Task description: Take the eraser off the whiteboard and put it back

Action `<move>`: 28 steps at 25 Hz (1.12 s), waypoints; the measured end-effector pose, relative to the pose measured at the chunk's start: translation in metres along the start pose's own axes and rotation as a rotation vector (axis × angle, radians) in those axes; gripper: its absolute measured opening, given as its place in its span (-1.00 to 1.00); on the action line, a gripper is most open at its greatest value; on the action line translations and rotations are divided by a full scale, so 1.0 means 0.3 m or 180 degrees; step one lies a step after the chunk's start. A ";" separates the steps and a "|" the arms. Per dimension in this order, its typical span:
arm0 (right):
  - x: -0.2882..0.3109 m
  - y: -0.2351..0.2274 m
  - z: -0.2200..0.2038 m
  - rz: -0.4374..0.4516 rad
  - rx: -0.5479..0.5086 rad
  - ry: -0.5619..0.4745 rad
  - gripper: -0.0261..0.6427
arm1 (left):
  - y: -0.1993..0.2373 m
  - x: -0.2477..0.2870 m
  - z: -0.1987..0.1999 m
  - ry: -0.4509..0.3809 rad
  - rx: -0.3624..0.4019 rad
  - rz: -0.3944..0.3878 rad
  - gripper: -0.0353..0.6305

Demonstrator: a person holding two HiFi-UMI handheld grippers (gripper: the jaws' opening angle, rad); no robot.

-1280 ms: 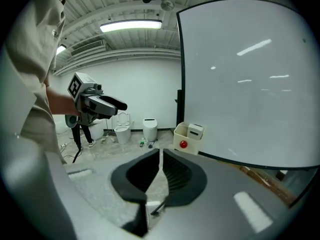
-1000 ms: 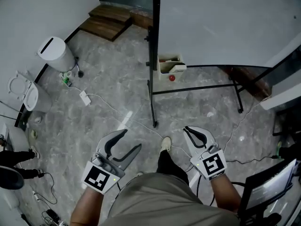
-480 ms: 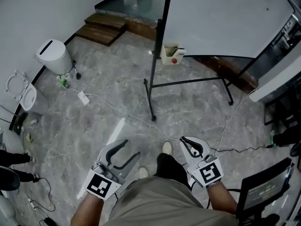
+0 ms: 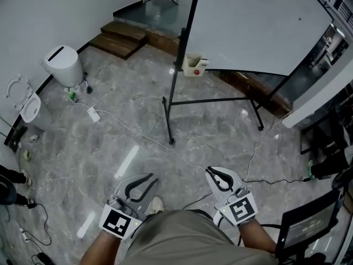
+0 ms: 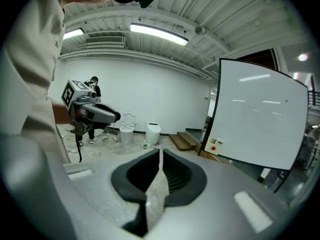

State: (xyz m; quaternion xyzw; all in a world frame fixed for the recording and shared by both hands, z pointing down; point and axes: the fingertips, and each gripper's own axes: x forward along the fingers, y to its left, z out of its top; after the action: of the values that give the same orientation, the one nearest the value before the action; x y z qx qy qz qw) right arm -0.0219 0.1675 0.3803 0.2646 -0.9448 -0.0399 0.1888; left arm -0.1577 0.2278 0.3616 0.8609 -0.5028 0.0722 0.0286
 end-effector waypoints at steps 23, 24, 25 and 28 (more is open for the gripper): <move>-0.866 0.043 -0.274 0.0255 0.0021 -0.0229 -0.88 | -0.919 -0.030 0.077 0.0129 -0.0014 0.0274 -0.88; -0.890 0.045 -0.279 0.0264 0.0029 -0.0248 -0.88 | -0.945 -0.034 0.075 0.0141 -0.0032 0.0288 -0.88; -0.912 0.048 -0.283 0.0273 0.0035 -0.0265 -0.88 | -0.969 -0.037 0.073 0.0150 -0.0044 0.0297 -0.88; -0.966 0.061 -0.301 0.0293 0.0036 -0.0264 -0.88 | -1.025 -0.043 0.070 0.0171 -0.0062 0.0286 -0.88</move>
State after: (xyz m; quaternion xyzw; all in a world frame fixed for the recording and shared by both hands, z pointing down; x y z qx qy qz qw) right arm 0.2321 0.3347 0.3698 0.2202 -0.9632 -0.0368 0.1496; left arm 0.1055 0.3880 0.3460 0.8349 -0.5407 0.0916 0.0473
